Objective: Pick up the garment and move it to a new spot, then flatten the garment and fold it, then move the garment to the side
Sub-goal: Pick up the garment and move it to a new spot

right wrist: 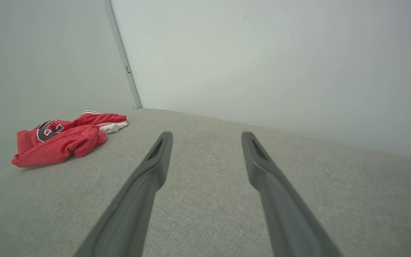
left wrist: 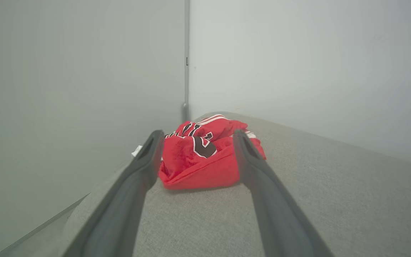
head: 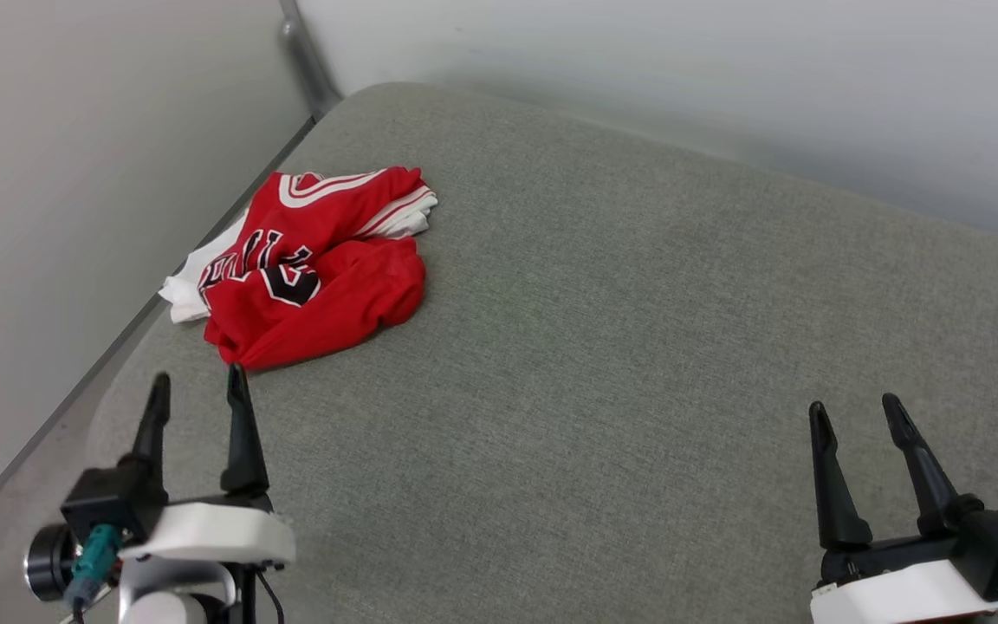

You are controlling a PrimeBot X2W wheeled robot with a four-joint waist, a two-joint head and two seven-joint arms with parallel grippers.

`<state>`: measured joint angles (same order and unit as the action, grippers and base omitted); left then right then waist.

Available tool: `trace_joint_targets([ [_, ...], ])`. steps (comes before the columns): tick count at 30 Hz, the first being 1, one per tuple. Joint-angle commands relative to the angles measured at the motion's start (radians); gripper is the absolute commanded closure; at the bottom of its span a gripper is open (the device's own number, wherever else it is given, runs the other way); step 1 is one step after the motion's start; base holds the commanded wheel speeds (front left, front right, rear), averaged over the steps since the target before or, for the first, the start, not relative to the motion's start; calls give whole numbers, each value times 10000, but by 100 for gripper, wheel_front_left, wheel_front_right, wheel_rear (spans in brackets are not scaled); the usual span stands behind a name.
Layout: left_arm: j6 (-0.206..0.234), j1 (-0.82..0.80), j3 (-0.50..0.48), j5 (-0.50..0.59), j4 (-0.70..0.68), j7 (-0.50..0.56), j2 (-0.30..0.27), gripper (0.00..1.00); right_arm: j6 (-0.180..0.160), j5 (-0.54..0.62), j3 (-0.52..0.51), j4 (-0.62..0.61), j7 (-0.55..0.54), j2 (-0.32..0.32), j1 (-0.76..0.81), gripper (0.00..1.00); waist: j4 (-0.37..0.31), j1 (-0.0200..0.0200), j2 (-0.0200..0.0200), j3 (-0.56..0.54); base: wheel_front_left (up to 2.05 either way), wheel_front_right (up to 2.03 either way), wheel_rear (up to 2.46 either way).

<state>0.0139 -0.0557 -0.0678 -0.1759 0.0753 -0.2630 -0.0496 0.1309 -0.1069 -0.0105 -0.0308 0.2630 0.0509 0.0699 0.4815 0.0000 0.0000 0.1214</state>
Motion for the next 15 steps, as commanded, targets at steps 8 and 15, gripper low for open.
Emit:
trace_joint_targets([
  [8, -1014, -2638, -1713, 10, 422, -26, -375, 0, -3, 655, -284, -339, 27, -13, -707, 0, -588, 0, 0, 1265, 0, 0, 0],
  [15, -1346, -4780, -2749, -285, 702, -26, -1047, 0, -3, 1030, -509, -747, 27, -12, -1319, 0, -1047, 0, 0, 2488, 0, 0, 0],
])
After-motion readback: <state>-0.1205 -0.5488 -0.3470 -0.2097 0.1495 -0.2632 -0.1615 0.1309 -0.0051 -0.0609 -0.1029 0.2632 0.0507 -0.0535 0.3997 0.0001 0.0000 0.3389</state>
